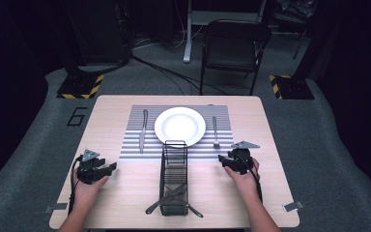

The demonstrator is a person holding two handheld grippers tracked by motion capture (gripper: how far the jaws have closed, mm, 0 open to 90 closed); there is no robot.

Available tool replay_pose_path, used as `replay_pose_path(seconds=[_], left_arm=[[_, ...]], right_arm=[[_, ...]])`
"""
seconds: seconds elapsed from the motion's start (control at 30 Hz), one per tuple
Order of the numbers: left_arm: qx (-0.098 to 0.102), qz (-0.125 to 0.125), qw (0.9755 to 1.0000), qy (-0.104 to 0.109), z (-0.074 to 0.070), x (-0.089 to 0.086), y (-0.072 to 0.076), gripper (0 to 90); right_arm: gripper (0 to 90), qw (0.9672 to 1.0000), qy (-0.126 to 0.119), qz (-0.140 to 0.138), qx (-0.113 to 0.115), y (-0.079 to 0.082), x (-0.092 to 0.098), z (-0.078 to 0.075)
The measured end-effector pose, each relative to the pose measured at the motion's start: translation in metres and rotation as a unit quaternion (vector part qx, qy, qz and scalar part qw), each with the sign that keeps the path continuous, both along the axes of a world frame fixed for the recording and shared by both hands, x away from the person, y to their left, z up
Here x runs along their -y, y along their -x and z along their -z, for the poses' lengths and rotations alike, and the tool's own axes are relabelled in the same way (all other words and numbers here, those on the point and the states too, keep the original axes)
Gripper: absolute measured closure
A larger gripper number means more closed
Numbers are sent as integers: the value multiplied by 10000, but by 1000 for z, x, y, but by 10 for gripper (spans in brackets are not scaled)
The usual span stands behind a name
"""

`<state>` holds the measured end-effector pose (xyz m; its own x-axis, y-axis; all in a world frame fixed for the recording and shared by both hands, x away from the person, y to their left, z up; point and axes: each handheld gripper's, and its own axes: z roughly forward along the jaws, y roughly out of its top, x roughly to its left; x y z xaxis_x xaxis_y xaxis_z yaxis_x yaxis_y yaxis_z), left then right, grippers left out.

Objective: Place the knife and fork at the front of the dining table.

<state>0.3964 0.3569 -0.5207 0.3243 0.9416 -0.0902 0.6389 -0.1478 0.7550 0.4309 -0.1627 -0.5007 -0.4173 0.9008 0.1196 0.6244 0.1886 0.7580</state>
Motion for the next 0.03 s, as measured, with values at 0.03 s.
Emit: replay_pose_path(seconds=[0.03], left_arm=[[-43, -4, 10000, 2, 0, -1, 0, 427]], right_arm=[[499, 10000, 12, -14, 42, 0, 1, 0]])
